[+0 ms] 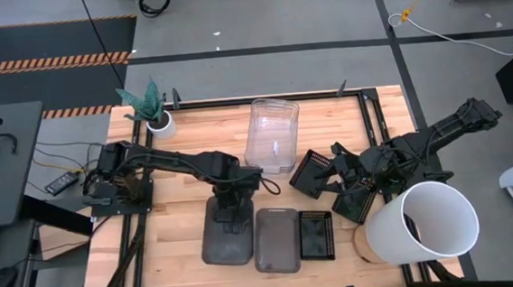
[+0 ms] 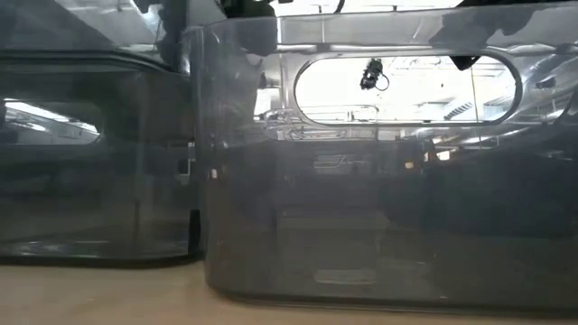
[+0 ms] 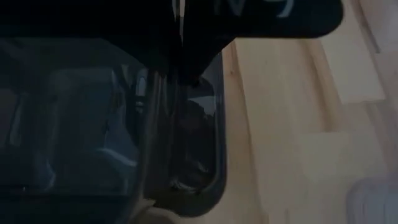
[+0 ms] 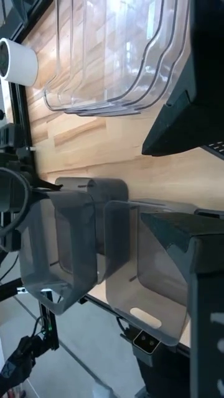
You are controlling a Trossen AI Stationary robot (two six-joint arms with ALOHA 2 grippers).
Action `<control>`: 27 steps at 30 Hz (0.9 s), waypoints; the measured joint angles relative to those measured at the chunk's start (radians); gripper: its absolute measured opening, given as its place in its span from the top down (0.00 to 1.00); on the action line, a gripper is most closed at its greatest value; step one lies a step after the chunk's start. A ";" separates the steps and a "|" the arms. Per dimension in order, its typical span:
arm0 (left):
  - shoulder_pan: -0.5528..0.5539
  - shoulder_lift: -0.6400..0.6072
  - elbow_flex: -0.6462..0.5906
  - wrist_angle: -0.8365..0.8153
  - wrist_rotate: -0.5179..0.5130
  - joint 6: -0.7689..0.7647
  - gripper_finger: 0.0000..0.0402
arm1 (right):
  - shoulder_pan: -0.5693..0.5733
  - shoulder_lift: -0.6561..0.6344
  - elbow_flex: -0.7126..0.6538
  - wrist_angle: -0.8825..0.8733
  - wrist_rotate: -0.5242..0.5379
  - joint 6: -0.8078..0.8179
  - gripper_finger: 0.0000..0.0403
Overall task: Stack baskets by color
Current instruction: Stack the left transparent black bin on top of the middle transparent black bin
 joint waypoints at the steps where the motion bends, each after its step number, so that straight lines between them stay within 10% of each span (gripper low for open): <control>1: 0.000 0.000 0.000 0.008 -0.002 0.012 0.98 | 0.000 0.000 0.000 0.000 0.000 0.000 0.60; 17: 0.034 0.054 0.000 0.013 -0.037 0.012 0.94 | 0.000 0.000 0.000 0.003 -0.016 0.017 0.60; 27: 0.004 0.073 0.000 -0.007 -0.046 -0.017 0.70 | 0.000 0.000 0.000 0.000 -0.016 0.014 0.60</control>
